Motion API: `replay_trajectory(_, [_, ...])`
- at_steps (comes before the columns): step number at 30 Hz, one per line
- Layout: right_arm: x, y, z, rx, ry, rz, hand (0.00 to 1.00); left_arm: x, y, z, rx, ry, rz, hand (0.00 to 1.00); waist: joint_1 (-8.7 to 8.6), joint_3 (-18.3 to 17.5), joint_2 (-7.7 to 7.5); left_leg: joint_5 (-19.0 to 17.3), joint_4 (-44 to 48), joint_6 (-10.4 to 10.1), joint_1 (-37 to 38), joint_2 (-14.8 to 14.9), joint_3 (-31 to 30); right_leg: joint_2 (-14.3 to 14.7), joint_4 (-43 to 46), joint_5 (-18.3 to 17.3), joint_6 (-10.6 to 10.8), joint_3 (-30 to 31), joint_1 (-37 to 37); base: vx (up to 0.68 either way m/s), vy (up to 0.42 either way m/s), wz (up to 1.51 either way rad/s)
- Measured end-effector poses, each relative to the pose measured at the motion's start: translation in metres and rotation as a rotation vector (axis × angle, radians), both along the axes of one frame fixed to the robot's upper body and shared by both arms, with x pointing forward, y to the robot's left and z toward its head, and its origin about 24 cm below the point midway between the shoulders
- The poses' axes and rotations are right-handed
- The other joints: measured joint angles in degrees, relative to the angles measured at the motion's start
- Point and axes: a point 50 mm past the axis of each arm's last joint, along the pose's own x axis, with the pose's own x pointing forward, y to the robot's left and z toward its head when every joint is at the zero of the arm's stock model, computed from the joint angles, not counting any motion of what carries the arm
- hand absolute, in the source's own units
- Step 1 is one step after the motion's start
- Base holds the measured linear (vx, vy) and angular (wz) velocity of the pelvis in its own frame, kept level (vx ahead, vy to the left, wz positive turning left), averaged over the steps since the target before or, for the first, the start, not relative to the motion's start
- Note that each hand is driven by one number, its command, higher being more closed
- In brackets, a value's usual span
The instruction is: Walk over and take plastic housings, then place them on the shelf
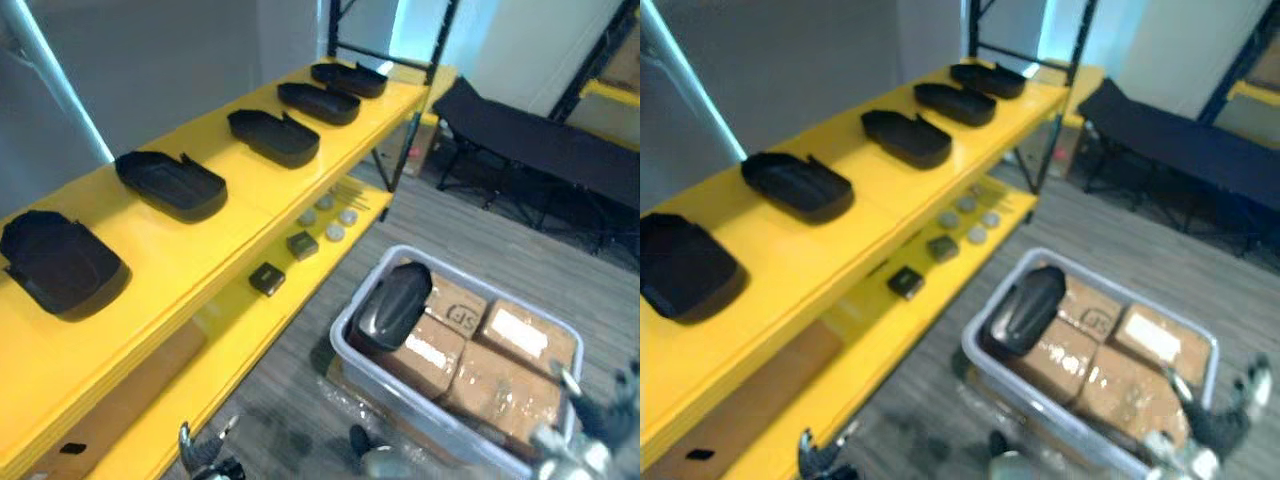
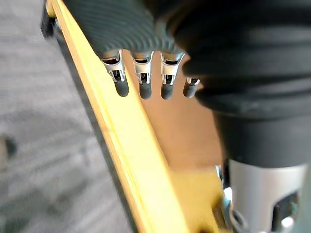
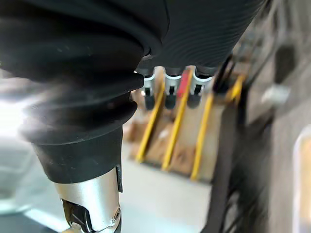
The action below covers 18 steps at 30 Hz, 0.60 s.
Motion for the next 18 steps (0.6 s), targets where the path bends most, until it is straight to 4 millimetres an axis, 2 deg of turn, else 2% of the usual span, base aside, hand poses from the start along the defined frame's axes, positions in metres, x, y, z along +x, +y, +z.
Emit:
replay_trajectory(2, [0.013, 0.006, 0.004, 0.011, -0.025, 0.047, 0.0, -0.005, 0.006, 0.001, 0.021, 0.013, 0.033, 0.0, 0.6, 0.2, 0.02, -1.8, 3.2, 0.6, -2.2, -1.1, -0.8, -0.7, 0.3, 0.1, 0.3, 0.2, -1.1, -0.16, 0.287, -0.17])
replay_trajectory(4, [0.027, 0.02, 0.006, 0.033, -0.046, 0.134, 0.0, -0.015, 0.014, 0.0, 0.026, 0.021, 0.084, 0.0, 1.0, 0.9, -1.22, -2.8, 5.7, 1.5, -4.4, -2.6, -0.7, -2.0, 2.2, -0.3, 1.1, 0.1, -2.7, -0.09, 0.2, 0.04])
replay_trajectory(6, [0.033, 0.025, 0.009, 0.038, -0.06, 0.166, 0.0, -0.014, 0.015, 0.001, 0.015, 0.009, 0.083, 0.0, 1.26, 1.4, -1.14, -3.2, 8.7, 1.9, -6.5, -3.2, -1.5, -2.1, 3.9, -0.6, 1.6, -0.4, -4.0, -0.03, 0.149, 0.12])
replay_trajectory(8, [0.038, 0.027, 0.009, 0.08, -0.071, 0.172, 0.0, -0.006, 0.011, 0.0, -0.022, -0.029, 0.043, 0.0, 2.32, 2.0, -0.64, -4.1, 11.7, 2.4, -8.1, -3.9, -2.8, -1.9, 6.0, -0.8, 1.8, -0.5, -5.5, -0.04, 0.149, -0.05])
replay_trajectory(10, [0.042, 0.029, 0.01, 0.1, -0.074, 0.164, 0.0, 0.011, 0.002, 0.001, -0.06, -0.067, -0.095, 0.0, 2.46, 2.9, 0.26, -5.8, 16.1, 3.1, -9.7, -4.0, -3.6, -1.1, 9.2, -0.8, 1.8, -0.7, -7.0, -0.08, 0.097, -0.23])
replay_trajectory(12, [0.033, 0.033, 0.0, 0.142, -0.048, 0.137, 0.0, 0.035, -0.012, 0.004, -0.068, -0.091, -0.315, 0.0, 2.58, 5.0, 1.06, -9.7, 22.0, 4.6, -9.7, -3.4, -3.2, 1.1, 14.3, -0.7, 1.8, -0.5, -8.4, -0.21, 0.172, -0.64])
replay_trajectory(13, [0.028, 0.034, -0.005, 0.156, -0.033, 0.128, 0.0, 0.037, -0.014, 0.005, -0.078, -0.095, -0.343, 0.0, 2.67, 5.3, 1.18, -10.6, 23.6, 5.1, -9.7, -2.8, -2.3, 1.6, 15.0, -0.5, 1.4, -0.6, -8.7, -0.27, 0.185, -0.85])
replay_trajectory(14, [0.019, 0.035, -0.009, 0.177, -0.02, 0.115, 0.0, 0.041, -0.017, 0.005, -0.092, -0.099, -0.367, 0.0, 2.69, 6.1, 1.56, -11.8, 25.7, 5.8, -9.5, -1.5, -0.8, 2.0, 15.3, 0.7, 0.2, -2.5, -8.8, -0.32, 0.201, -1.0])
replay_trajectory(15, [0.009, 0.035, -0.011, 0.2, -0.02, 0.11, 0.0, 0.043, -0.018, 0.005, -0.104, -0.096, -0.381, 0.0, 3.06, 7.0, 1.95, -12.3, 26.7, 6.7, -9.3, -0.3, 1.5, 1.3, 14.1, 4.1, -0.9, -7.3, -8.9, -0.33, 0.197, -1.11])
replay_trajectory(16, [0.0, 0.036, -0.013, 0.206, -0.01, 0.112, 0.0, 0.041, -0.018, 0.004, -0.11, -0.079, -0.389, 0.0, 2.88, 7.0, 1.78, -11.8, 26.2, 7.8, -9.4, 0.3, 3.8, 0.1, 14.5, 4.4, -1.7, -12.6, -9.9, -0.32, 0.169, -1.18])
replay_trajectory(17, [-0.004, 0.036, -0.012, 0.195, -0.009, 0.13, 0.0, 0.039, -0.016, 0.002, -0.11, -0.054, -0.376, 0.0, 2.83, 7.1, 1.43, -10.8, 25.4, 8.6, -9.2, 1.2, 6.1, -0.8, 18.4, 3.1, -3.0, -18.5, -11.0, -0.26, 0.115, -1.25])
replay_trajectory(18, [-0.003, 0.037, -0.007, 0.184, -0.029, 0.149, 0.0, 0.035, -0.015, 0.001, -0.119, -0.041, -0.342, 0.0, 3.78, 7.1, 1.54, -9.6, 23.7, 9.2, -8.4, 2.8, 9.2, -1.2, 23.8, 1.4, -5.3, -22.3, -11.5, -0.23, 0.09, -1.14])
